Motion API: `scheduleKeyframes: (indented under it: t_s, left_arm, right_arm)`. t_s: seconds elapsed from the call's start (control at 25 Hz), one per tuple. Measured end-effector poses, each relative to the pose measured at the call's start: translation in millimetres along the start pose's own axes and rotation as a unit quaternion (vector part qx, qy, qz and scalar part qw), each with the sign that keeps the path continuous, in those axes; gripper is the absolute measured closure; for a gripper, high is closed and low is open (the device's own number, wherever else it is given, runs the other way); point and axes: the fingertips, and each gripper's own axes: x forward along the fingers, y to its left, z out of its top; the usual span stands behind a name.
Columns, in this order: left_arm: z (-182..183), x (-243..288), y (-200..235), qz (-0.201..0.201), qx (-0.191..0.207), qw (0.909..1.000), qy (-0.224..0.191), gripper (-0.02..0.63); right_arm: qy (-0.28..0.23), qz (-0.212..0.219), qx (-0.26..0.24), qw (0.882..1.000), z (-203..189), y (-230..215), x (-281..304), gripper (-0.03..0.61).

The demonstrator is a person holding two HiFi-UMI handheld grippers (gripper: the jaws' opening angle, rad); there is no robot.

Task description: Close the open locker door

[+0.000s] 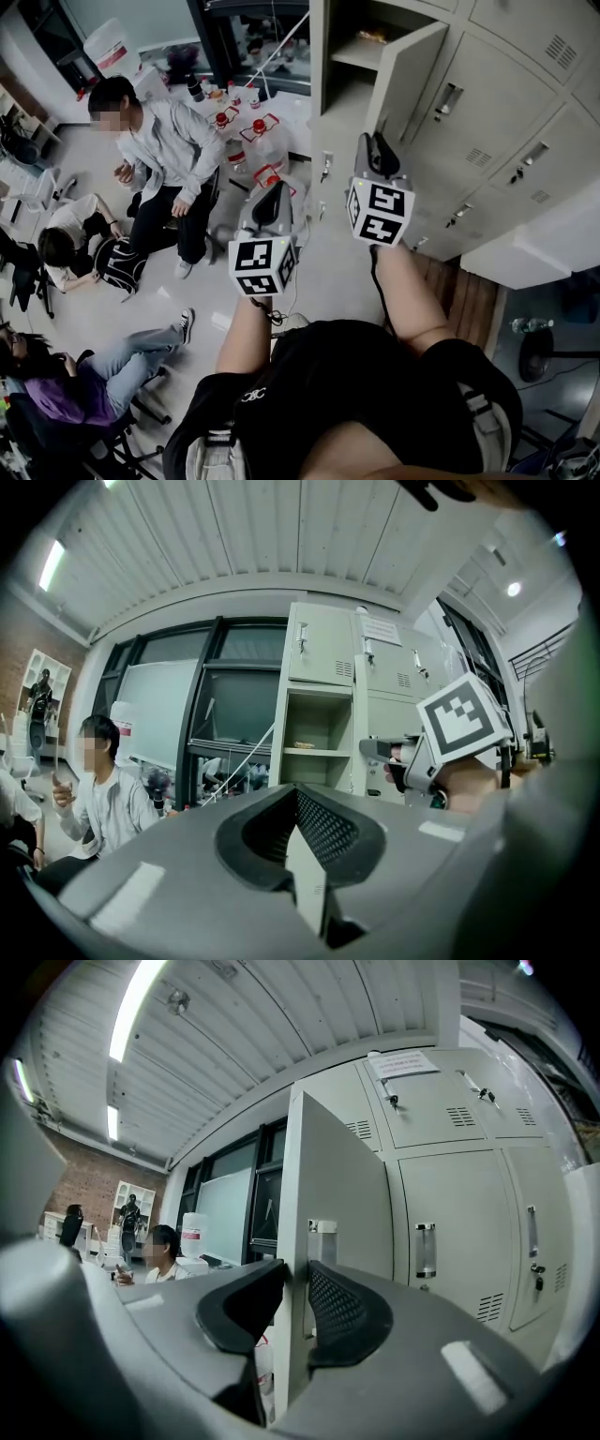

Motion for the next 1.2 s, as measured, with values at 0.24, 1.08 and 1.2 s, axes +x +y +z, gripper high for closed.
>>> scheduleKeyframes:
  t_s: [0.24,1.08,1.2]
  left_arm:
    - [1.9,4.3,24.4,-0.007,0.002,1.0000,-0.001,0.614]
    - [11.3,18.0,95.7,-0.022,0.000,0.9996,-0.016,0.614]
    - [12.0,17.9,102.5,-0.021,-0.001,0.9996,-0.019,0.614]
  right_arm:
    - [-0.004,-0.016,-0.003,1.000,1.6,17.7,20.3,0.485]
    - [0.017,-0.057,-0.020,0.998,0.3,57.9,114.1,0.497]
    - [0.020,-0.064,-0.026,0.997,0.2,60.5,127.3,0.497]
